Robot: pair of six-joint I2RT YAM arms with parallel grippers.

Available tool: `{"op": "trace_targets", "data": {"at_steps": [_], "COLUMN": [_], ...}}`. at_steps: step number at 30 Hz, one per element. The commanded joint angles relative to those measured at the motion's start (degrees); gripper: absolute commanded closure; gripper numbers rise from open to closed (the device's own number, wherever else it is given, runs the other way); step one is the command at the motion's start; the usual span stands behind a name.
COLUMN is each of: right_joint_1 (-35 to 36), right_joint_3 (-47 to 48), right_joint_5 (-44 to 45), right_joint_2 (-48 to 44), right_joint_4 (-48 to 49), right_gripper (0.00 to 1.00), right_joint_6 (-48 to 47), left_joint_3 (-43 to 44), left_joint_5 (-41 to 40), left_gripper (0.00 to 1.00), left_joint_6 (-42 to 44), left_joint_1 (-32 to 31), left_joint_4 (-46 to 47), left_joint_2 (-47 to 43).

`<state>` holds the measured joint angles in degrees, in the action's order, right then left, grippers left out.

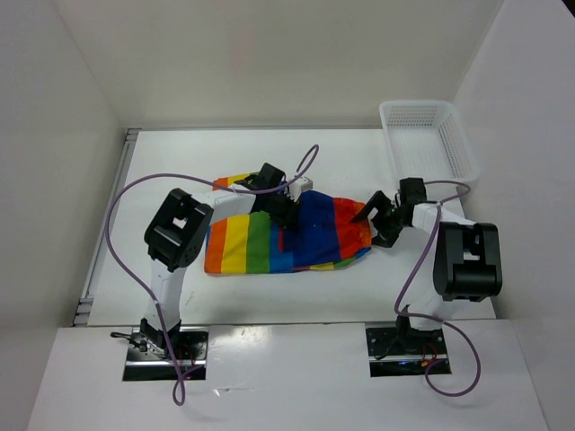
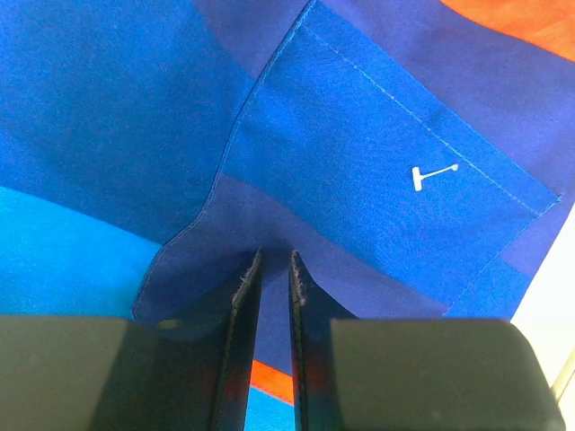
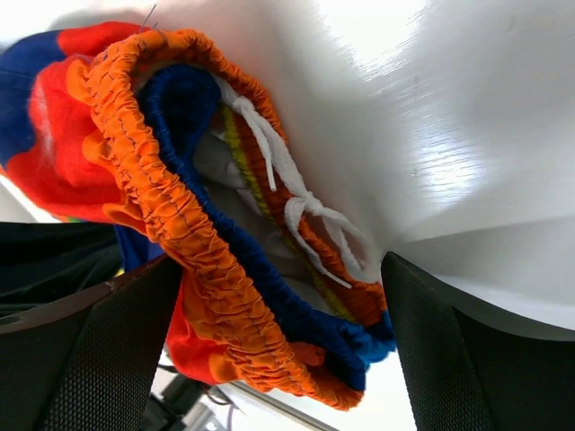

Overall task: Fold and stack the shorts
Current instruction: Fold the shorts

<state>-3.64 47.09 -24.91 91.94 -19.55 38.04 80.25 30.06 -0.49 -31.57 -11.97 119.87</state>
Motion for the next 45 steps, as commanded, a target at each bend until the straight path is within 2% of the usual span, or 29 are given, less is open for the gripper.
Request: {"op": "trace_targets", "data": {"at_steps": [1,6,7,9,10,12,13,15,16,20,22,25,28,31,37,45], "right_joint_1": [0.12,1.88,3.01,3.63,3.64,3.64,3.64,3.64,3.64,3.64,3.64,4.34,6.79,12.06,19.37,27.63], "right_joint_3": [-3.66,-5.69,-5.69,-4.21,-3.50,-1.04,-0.34,2.21,3.35,10.29,12.66,16.78,21.72,26.55,32.88,45.45], "right_joint_5": [1.87,0.74,1.26,2.83,3.72,5.65,7.22,8.11,9.25,11.98,13.12,14.79,16.73,20.23,22.18,28.77], "right_joint_2": [-0.79,-0.27,0.51,0.52,0.52,-2.19,-3.51,-6.67,-7.21,-8.26,-8.88,-10.20,-10.20,-8.36,-4.41,3.24], "right_joint_4": [3.29,6.10,6.63,6.63,6.63,5.32,5.31,3.83,2.77,-3.29,-5.48,-8.21,-10.94,-13.13,-14.72,-22.10], "right_gripper": [0.05,0.18,0.27,0.37,0.52,0.68,0.86,1.00,1.00,1.00,1.00,1.00,1.00,1.00,1.00,1.00], "right_joint_6": [2.12,3.79,4.49,4.50,4.50,4.50,3.97,3.27,2.48,-1.29,-1.83,-3.93,-4.73,-5.26,-3.42,-1.84], "left_joint_3": [-0.36,0.17,0.17,0.17,0.17,0.17,0.17,0.79,1.92,6.31,6.94,3.70,-2.45,-5.70,-6.95,-9.49], "left_joint_5": [0.43,0.96,0.96,0.96,0.96,0.96,0.96,2.10,2.71,7.29,6.77,6.15,4.75,3.35,-0.97,-2.03], "left_gripper": [0.75,0.75,0.75,0.75,0.75,0.75,0.75,0.75,0.72,0.47,0.43,0.43,0.52,0.55,0.60,0.60], "left_joint_6": [0.49,0.49,0.49,0.49,0.49,0.49,0.49,0.49,0.49,0.49,0.49,0.49,0.49,0.49,0.49,0.49], "left_joint_1": [-0.16,-0.16,-0.16,-0.16,-0.16,-0.16,-0.16,-0.16,0.45,3.27,4.75,7.91,11.52,13.47,16.37,23.13], "left_joint_4": [-0.95,-0.43,-0.43,-0.95,-0.95,-0.95,-1.48,-2.44,-3.40,-8.68,-10.88,-10.88,-8.52,-7.90,-6.06,-8.69], "left_joint_2": [1.77,2.29,2.29,2.29,2.29,2.29,2.29,1.60,1.59,-4.10,-6.40,-10.53,-12.65,-13.26,-11.77,-13.88]}}
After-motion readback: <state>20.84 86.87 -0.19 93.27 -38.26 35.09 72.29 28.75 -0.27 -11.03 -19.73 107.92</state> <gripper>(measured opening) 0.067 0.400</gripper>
